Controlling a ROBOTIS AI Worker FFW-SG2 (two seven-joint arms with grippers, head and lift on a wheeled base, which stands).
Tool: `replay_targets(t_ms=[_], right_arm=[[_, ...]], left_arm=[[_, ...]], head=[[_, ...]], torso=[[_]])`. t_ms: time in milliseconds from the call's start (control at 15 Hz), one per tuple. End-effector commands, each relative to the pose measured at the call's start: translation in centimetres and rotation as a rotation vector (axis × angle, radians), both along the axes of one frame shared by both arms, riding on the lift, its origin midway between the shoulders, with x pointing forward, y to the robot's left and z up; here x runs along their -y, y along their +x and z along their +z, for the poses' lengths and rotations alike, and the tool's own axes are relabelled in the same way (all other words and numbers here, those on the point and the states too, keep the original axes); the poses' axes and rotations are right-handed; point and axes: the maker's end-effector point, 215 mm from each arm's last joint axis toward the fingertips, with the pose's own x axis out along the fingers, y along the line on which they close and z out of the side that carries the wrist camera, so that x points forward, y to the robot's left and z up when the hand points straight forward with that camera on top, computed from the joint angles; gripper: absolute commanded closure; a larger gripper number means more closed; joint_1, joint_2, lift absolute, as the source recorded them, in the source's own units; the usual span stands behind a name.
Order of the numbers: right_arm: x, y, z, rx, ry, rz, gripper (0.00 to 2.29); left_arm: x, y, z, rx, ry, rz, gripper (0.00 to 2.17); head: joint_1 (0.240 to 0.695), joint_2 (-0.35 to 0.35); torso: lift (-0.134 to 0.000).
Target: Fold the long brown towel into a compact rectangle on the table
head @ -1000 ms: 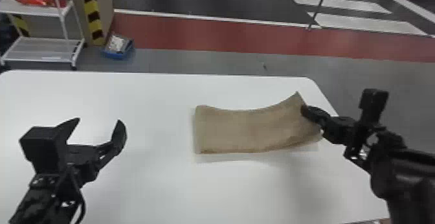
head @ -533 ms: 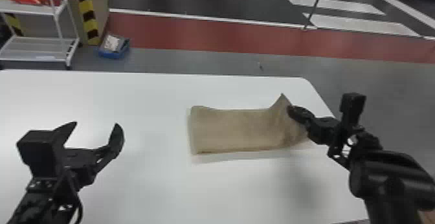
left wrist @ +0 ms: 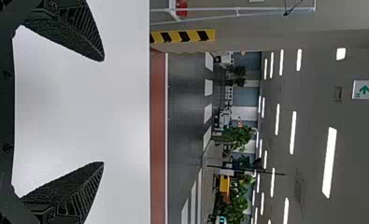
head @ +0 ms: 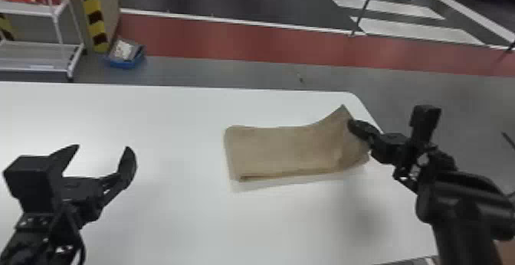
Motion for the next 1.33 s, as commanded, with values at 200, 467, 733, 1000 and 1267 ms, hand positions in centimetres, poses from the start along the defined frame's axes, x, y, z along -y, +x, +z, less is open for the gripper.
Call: replay_targets(t_ms=[200, 467, 733, 1000, 1267], right_arm=[[1.1, -0.1, -2.7, -0.014, -0.031, -0.031, 0.00], [5.2, -3.1, 0.5, 0.066, -0.027, -0.129, 0.05], [5.4, -8.2, 3.1, 0.138, -0.021, -0.159, 0.05], [6.3, -12.7, 3.5, 0.190, 0.030, -0.201, 0.06], [6.2, -14.9, 3.1, 0.217, 0.075, -0.217, 0.07]], left_arm=[[-0.2, -0.2, -0.2, 0.001, 0.003, 0.001, 0.09], [2.0, 1.2, 0.8, 0.021, -0.008, -0.033, 0.09], [7.7, 2.5, 0.2, 0.006, -0.047, -0.129, 0.09], [14.4, 3.2, -1.1, -0.035, -0.127, -0.226, 0.10], [18.9, 2.2, -2.1, -0.072, -0.165, -0.300, 0.21]], head=[[0.695, -0.256], [0.695, -0.286], [0.695, -0.340], [0.695, -0.350], [0.695, -0.350]], torso=[[-0.125], [-0.125], [-0.125], [-0.125], [-0.125]])
